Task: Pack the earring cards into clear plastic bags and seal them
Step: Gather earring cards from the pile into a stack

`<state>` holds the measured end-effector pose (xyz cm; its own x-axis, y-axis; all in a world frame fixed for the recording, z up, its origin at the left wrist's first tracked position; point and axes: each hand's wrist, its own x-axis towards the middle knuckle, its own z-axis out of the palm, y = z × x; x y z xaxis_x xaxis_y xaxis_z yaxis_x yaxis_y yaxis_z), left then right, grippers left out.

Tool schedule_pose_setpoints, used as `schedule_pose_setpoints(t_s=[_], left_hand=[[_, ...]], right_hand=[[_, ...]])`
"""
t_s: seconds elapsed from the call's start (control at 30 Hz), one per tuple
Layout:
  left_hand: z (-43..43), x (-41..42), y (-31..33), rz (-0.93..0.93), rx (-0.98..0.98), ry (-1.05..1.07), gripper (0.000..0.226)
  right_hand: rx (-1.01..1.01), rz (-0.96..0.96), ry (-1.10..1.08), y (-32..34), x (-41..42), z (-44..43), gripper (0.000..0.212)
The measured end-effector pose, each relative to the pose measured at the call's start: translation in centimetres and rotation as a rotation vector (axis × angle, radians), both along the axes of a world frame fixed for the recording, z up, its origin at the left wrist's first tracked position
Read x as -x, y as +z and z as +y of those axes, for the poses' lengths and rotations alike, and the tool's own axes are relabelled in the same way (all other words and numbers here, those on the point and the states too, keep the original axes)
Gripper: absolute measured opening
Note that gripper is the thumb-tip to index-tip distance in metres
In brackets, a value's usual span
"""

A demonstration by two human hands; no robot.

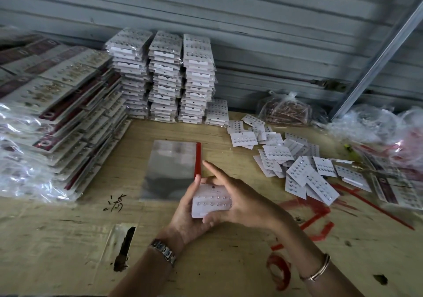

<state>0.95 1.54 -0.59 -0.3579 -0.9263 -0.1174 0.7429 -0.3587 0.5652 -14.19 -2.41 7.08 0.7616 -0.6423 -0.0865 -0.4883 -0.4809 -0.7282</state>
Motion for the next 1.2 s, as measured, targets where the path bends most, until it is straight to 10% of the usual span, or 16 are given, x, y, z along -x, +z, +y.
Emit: schedule_pose_setpoints(t_s=[0.23,0.63,0.93,1.2], left_hand=[[0.5,0.1,0.2,-0.003,0.013,-0.115,0.068],[1.7,-0.6,1.1,-0.261,0.109,-0.161,0.055],[1.4,-1.8,-0.1,-1.316,0.551,0.476,0.044],[2.6,-2.1,-1.1,-1.412,0.699,0.561,0.042]], right_hand=[[-0.240,0.007,-0.061,0.5,1.4,-1.5,0.052],[-0.234,0.056,0.029,1.1,2.0,-1.5,0.043],[0.142,0.030,-0.126,-1.2,3.1,-1.0,0.041],[0.036,-0.133,-0.217,-5.0,3.7,0.1,0.060]])
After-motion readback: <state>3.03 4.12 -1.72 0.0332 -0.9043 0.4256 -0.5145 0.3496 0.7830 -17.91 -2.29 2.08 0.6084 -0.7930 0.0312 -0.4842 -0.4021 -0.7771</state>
